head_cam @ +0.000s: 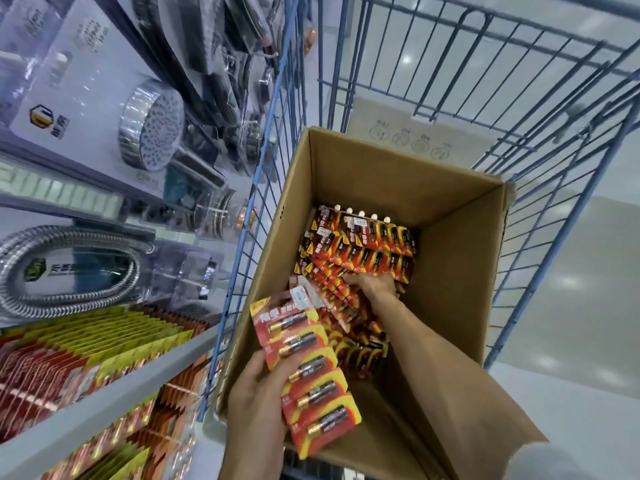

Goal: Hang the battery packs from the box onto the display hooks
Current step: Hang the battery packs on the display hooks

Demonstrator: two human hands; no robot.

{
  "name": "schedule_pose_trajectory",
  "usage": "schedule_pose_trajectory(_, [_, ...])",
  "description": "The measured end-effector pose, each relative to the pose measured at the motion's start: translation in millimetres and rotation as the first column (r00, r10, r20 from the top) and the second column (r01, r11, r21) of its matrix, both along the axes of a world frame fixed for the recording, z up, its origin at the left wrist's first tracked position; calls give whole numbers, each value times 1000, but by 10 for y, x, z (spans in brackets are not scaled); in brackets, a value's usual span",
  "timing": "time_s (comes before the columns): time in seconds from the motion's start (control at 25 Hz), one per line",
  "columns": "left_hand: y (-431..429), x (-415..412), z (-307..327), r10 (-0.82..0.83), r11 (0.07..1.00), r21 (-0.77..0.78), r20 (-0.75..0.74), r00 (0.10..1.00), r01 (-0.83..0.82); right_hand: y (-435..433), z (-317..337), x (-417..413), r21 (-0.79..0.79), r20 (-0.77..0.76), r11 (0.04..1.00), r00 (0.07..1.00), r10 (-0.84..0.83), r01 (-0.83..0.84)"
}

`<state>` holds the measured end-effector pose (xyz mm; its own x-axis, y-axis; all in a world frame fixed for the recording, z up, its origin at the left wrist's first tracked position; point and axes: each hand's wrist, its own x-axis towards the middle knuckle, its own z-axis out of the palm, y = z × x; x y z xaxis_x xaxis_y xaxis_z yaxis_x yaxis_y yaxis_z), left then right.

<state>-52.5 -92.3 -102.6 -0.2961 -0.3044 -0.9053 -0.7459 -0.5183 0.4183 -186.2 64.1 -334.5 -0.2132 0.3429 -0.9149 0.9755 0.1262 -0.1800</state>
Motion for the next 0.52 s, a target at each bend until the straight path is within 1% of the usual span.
schedule_pose_trajectory(0.08, [-81, 31, -2, 8, 1000, 23, 0, 1000, -8, 35, -6, 81, 20, -31, 1000, 999, 8, -7])
schedule_pose_trajectory(0.2, [-152, 38, 48, -6, 998, 61, 1, 1000, 6, 87, 130, 267, 99, -5, 992, 996, 85, -85])
schedule_pose_trajectory(0.32, [-211, 47, 120, -45, 993, 106, -33, 998, 48, 125, 314, 418, 185, -1, 976, 993, 117, -114])
schedule_pose_trajectory(0.36, [-227, 54, 147, -55, 992, 114, -51, 997, 61, 143, 359, 451, 172, 21, 977, 992, 125, -126])
schedule_pose_trajectory(0.4, [-240, 56, 177, -66, 989, 126, -71, 995, 74, 144, 434, 484, 118, 41, 987, 994, 101, -105])
schedule_pose_trajectory(0.52, [-288, 58, 304, -109, 977, 167, -152, 982, 134, 210, 494, 583, -93, 91, 989, 988, 123, -115])
